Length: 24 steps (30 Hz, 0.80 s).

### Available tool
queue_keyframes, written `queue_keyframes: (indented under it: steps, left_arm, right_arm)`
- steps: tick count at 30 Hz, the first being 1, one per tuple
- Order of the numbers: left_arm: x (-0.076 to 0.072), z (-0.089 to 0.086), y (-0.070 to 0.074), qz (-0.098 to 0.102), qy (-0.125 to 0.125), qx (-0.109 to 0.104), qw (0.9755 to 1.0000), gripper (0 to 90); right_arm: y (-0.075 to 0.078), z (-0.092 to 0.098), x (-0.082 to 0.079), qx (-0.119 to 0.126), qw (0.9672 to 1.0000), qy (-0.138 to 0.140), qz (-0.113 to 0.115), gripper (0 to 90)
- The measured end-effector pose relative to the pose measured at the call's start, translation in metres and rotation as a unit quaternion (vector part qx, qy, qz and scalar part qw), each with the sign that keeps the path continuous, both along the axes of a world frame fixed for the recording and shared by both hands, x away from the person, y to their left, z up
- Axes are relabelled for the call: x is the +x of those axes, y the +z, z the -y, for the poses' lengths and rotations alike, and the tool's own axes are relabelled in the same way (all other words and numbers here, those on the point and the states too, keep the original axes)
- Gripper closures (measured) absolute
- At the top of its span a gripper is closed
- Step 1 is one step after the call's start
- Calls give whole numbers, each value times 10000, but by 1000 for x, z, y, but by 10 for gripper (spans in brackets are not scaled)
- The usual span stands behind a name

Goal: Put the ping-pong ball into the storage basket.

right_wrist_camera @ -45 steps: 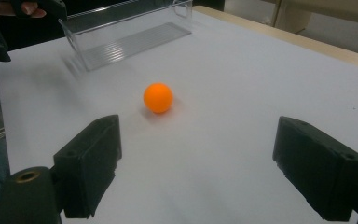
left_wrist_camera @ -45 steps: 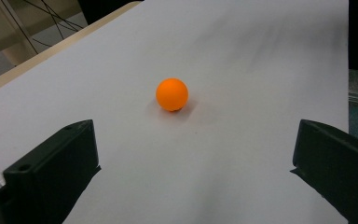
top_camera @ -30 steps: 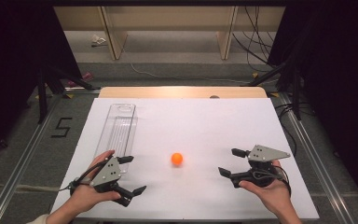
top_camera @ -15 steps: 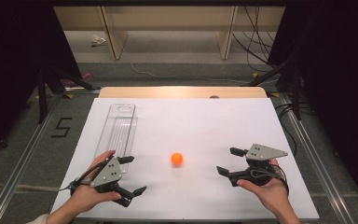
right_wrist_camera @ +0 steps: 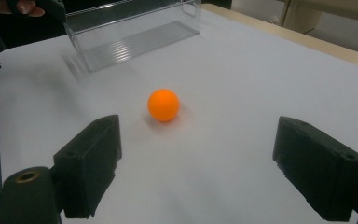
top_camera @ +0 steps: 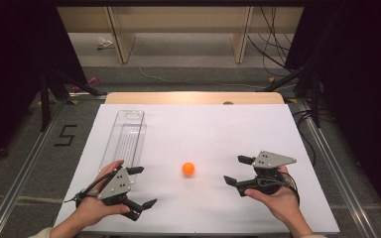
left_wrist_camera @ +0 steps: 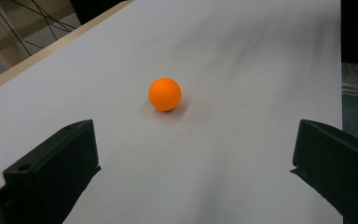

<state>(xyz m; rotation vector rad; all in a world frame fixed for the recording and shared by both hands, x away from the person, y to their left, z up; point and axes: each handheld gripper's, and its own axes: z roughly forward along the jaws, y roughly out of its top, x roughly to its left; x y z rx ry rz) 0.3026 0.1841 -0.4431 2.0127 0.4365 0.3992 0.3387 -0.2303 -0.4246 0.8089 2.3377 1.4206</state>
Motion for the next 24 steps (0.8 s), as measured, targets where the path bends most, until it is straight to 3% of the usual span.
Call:
queue_keyframes:
  steps: [24]
  left_arm:
    - [0,1,1,10,-69,6,10000,0]
  right_arm:
    - [-6,-29,20,-67,9997,211,-95,163]
